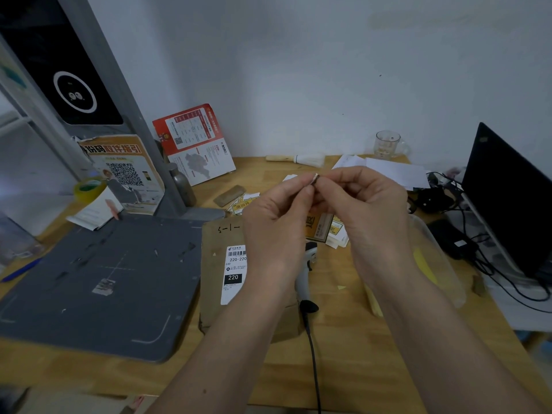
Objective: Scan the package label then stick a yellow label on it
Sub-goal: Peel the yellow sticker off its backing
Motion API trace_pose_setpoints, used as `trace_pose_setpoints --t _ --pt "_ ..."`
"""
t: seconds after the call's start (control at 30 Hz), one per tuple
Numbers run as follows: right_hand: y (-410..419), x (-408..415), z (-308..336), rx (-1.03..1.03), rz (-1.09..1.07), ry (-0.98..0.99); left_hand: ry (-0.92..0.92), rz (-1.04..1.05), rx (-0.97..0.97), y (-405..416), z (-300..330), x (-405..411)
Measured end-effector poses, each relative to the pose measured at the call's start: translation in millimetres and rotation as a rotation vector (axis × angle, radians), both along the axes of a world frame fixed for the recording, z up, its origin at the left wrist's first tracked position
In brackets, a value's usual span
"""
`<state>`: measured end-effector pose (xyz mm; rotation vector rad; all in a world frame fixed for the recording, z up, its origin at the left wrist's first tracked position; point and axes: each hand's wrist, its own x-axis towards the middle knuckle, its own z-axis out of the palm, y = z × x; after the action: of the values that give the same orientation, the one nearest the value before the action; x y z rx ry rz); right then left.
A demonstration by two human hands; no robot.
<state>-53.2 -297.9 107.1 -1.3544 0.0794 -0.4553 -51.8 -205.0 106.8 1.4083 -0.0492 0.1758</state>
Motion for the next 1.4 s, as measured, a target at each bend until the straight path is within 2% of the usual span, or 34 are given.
trace_pose_setpoints --t 0.53,0.8,1.13,1.4 --pt "1.9 -4.6 9.9 0.086 0.044 0.018 -0.223 0.086 0.183 0.1 -3.8 -4.1" --pt "3.5 -4.1 8.1 -0.017 0.006 0.011 -0.256 0.113 0.278 3.7 -5.0 -5.2" --pt "4.3 -1.1 1.8 -0.038 0.005 0.026 -0.098 0.017 0.081 5.9 -2.4 -3.4" --pt "4.5 -3.1 0.2 0.051 -0.012 -0.01 -0.116 0.045 0.079 4.7 -3.3 -4.8"
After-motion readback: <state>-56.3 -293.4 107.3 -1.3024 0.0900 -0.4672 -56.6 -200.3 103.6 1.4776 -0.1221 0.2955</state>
